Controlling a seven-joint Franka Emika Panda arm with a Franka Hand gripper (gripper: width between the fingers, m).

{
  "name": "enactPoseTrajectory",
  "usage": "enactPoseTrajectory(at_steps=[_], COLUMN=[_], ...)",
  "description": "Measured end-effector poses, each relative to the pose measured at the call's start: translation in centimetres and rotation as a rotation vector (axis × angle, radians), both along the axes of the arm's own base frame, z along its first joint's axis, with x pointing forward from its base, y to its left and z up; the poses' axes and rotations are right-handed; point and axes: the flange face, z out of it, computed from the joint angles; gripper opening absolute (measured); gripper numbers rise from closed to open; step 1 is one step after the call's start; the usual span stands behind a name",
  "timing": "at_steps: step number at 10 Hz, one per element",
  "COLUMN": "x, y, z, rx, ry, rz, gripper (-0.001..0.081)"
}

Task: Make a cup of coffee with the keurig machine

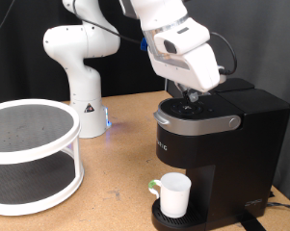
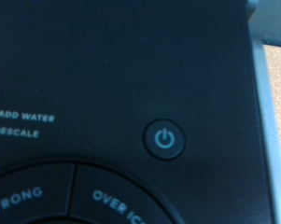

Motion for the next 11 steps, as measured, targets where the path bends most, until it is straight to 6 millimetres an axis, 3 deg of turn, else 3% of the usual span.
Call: enactPoseTrajectory(at_steps=[4,11], x=[-0.5,-0.1], y=[0.0,-0.4], z=[-1.4,-1.7], rx=[-0.01,0.017], ry=[0.004,0.059], rz=[-0.008,-0.052], gripper=[0.0003,0.0])
